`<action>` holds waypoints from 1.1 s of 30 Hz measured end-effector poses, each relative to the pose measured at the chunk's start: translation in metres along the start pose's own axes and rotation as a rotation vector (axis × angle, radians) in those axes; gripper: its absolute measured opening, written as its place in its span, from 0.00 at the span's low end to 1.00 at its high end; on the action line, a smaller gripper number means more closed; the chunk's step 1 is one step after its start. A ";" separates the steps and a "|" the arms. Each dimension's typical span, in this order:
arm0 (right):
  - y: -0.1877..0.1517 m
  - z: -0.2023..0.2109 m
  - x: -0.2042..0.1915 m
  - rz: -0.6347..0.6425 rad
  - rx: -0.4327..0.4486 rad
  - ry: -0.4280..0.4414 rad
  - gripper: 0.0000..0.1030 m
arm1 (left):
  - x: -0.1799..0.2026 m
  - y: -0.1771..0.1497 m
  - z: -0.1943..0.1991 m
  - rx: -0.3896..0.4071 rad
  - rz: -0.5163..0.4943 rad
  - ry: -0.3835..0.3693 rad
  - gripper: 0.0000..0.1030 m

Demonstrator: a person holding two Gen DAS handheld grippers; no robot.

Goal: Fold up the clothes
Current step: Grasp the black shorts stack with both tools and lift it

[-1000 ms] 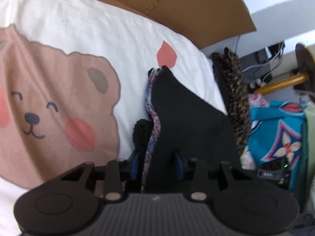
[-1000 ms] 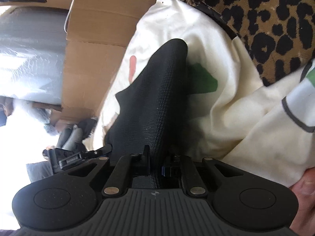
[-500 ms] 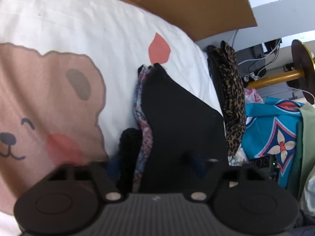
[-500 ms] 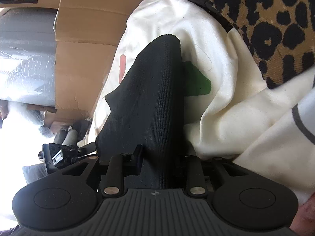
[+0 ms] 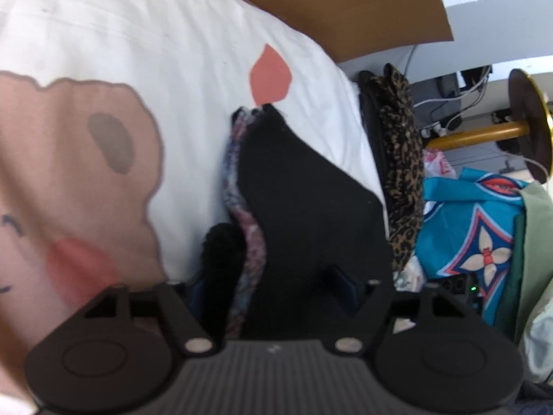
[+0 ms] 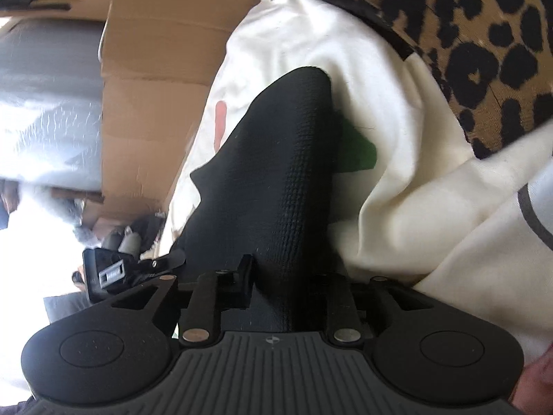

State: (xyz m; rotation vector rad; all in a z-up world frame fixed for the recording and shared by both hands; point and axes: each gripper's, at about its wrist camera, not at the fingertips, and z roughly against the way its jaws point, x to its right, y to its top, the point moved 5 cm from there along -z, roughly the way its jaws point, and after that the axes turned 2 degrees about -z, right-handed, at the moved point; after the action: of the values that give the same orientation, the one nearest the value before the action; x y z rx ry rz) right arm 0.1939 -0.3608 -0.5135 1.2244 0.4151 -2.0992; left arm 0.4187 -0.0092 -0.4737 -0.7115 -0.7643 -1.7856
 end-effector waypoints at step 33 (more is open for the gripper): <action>0.010 0.032 -0.100 0.394 0.104 -0.207 0.14 | 0.094 -0.005 0.041 0.145 -0.218 0.175 0.37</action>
State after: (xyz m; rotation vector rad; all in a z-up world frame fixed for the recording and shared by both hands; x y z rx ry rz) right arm 0.2143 -0.3476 -0.4112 1.0335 -0.0302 -1.8949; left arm 0.3900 -0.0292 -0.3773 -0.3822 -0.8681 -1.9361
